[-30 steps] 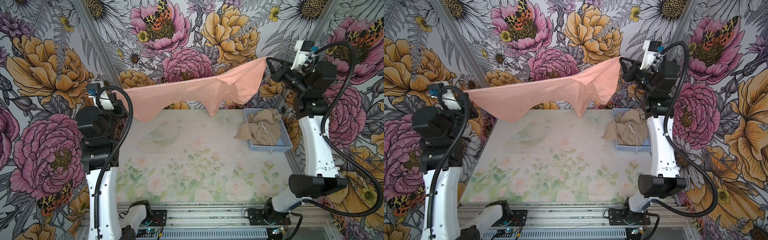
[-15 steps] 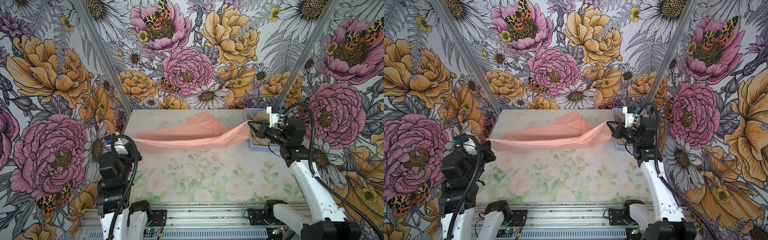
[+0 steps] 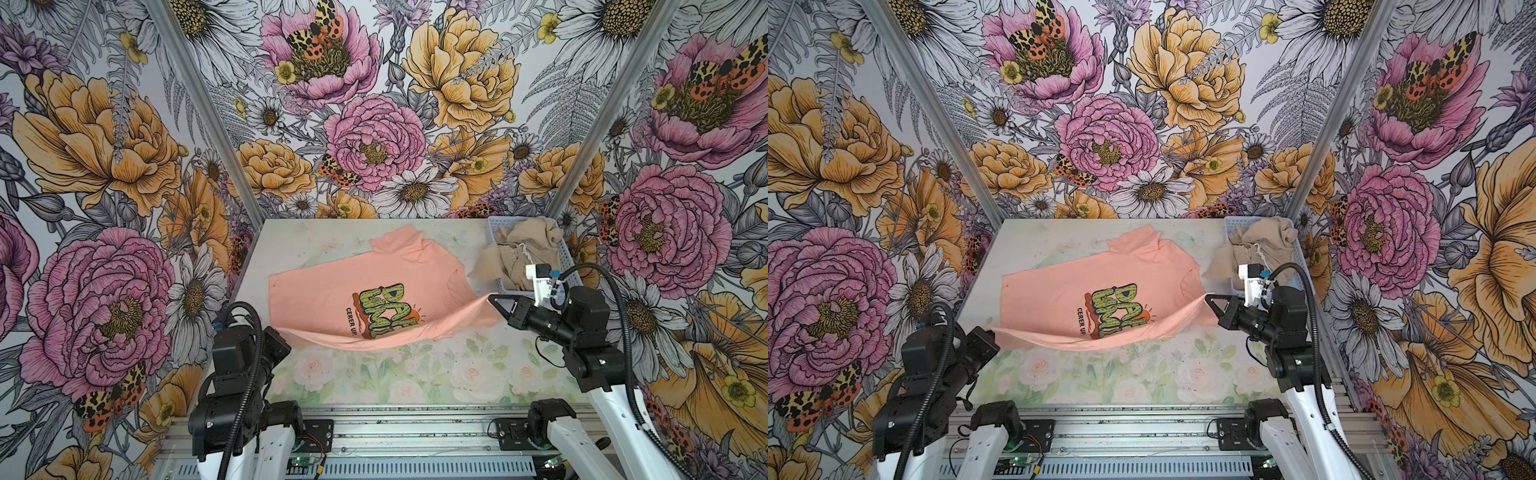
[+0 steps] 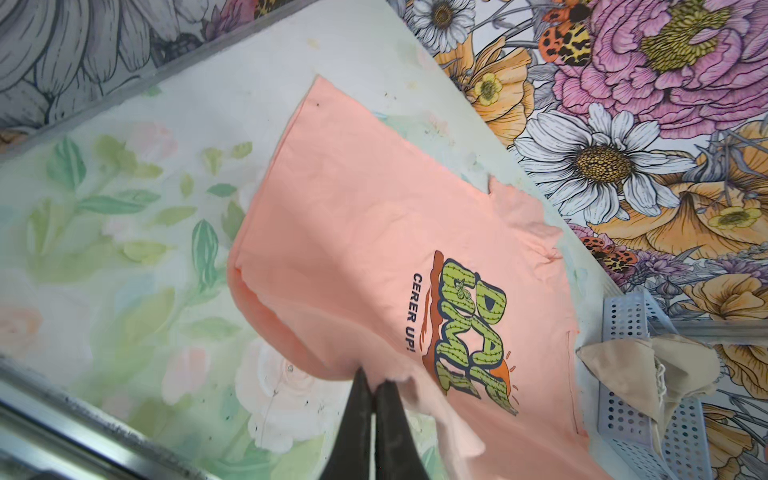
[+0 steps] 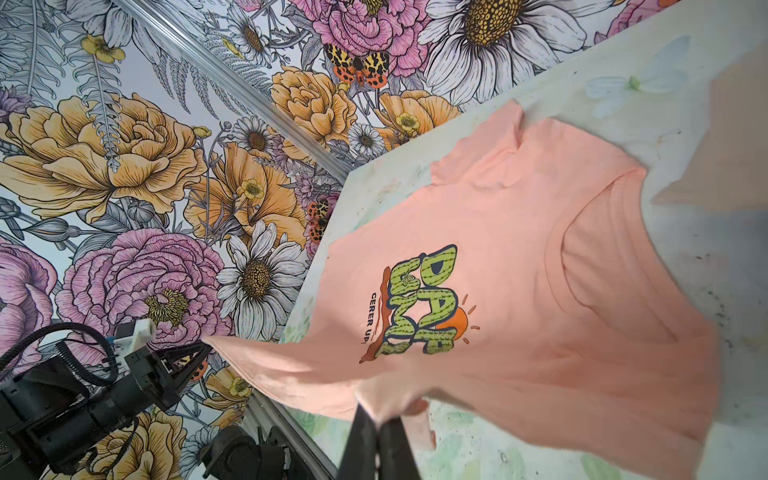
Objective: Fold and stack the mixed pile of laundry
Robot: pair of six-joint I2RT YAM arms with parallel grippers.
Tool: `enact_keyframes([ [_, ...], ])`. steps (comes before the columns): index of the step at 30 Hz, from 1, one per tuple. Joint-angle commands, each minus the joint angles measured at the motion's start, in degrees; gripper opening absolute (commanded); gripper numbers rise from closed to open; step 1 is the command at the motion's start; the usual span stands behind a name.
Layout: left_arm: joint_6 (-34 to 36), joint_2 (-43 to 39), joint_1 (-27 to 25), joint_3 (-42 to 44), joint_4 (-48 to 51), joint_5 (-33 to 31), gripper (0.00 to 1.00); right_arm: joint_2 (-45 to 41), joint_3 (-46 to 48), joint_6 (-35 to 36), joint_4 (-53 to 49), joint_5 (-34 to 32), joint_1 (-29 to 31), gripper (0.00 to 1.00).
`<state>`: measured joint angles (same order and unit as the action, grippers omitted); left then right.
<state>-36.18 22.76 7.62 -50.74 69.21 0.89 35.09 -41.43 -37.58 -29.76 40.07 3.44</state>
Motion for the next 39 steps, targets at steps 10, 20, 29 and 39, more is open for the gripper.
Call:
enact_keyframes([
  [10, -4.3, -1.6, -0.5, -2.3, 20.7, -0.9, 0.00, -6.8, -5.9, 0.9, -25.5, -4.9, 0.3, 0.00],
  [20, -6.0, 2.5, -0.5, -1.9, 20.4, -4.0, 0.00, 1.0, -10.2, 7.1, -28.8, -9.3, 0.4, 0.00],
  [29, -9.9, 10.3, -1.4, 1.3, 17.1, -5.9, 0.00, 18.3, -15.7, 10.8, -22.7, -14.8, 3.0, 0.00],
  [39, -11.8, 23.7, -0.7, 3.1, 14.0, -6.7, 0.00, 33.6, -18.7, 11.0, -14.9, -20.6, 8.9, 0.00],
])
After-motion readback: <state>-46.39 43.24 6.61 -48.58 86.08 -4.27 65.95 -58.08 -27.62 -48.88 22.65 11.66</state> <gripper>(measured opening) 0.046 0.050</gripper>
